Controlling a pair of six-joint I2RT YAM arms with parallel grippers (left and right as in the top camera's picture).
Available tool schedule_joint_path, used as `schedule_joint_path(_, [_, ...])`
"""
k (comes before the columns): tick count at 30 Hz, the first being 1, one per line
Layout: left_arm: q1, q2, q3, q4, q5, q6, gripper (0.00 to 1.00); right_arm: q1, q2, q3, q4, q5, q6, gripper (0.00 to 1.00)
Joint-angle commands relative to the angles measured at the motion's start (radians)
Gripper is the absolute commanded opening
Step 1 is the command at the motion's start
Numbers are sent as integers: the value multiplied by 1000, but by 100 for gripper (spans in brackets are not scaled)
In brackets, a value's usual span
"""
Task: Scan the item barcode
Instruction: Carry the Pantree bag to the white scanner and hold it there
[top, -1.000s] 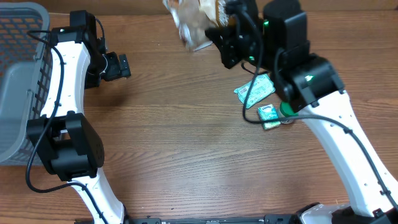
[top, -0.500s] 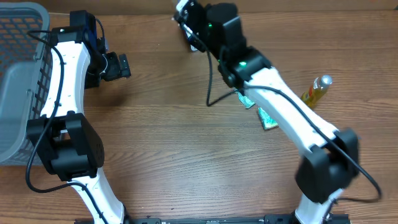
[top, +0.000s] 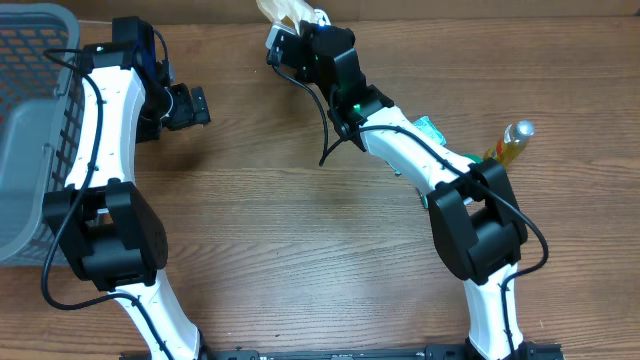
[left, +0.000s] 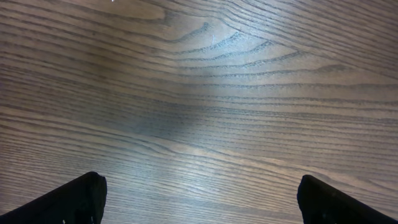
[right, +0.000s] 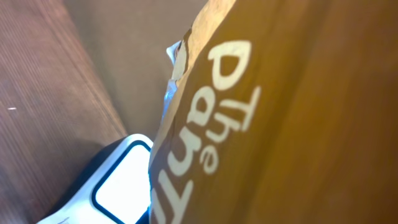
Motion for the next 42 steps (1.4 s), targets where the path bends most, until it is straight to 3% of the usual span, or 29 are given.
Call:
schedule_joint_path(1, [0, -13, 6, 1, -7, 4, 100, -25, 37, 16, 65, 19, -29, 4])
schedule_joint_path(19, [0, -13, 6, 1, -7, 4, 100, -40, 111, 16, 148, 8, 11, 4])
schedule_joint_path(29, [0, -13, 6, 1, -7, 4, 100, -41, 111, 16, 123, 0, 366, 4])
schedule_joint_path(42, [0, -13, 6, 1, -7, 4, 100, -42, 111, 16, 63, -34, 375, 4])
